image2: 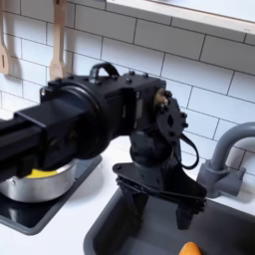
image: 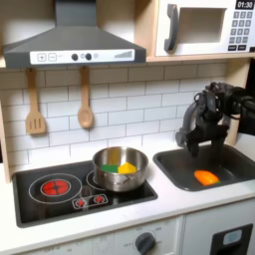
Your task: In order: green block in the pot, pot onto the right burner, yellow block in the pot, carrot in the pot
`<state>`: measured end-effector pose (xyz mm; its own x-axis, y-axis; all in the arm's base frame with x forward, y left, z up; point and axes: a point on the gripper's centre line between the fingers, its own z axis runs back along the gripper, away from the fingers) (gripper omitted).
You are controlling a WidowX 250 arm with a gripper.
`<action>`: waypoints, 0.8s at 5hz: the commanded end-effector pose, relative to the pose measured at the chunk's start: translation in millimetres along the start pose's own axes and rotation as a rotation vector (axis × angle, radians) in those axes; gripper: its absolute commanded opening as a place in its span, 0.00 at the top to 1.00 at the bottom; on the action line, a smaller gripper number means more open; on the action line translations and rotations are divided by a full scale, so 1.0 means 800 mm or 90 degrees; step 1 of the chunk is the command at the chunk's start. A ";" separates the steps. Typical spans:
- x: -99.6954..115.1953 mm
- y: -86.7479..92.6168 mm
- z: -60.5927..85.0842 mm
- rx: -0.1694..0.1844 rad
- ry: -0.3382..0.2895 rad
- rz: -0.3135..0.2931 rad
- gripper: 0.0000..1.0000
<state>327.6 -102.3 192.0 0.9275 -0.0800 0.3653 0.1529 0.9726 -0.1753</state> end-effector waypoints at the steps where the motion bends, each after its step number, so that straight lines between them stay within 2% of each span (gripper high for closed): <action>1: 0.000 0.000 0.000 0.000 0.000 0.000 0.00; 2: 0.008 0.024 0.002 -0.007 0.002 -0.024 0.00; 3: 0.018 0.056 -0.008 -0.035 0.028 -0.068 0.00; 4: 0.033 0.067 -0.012 -0.069 0.032 -0.095 0.00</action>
<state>363.6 -56.1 181.4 0.9096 -0.2339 0.3433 0.3219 0.9193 -0.2263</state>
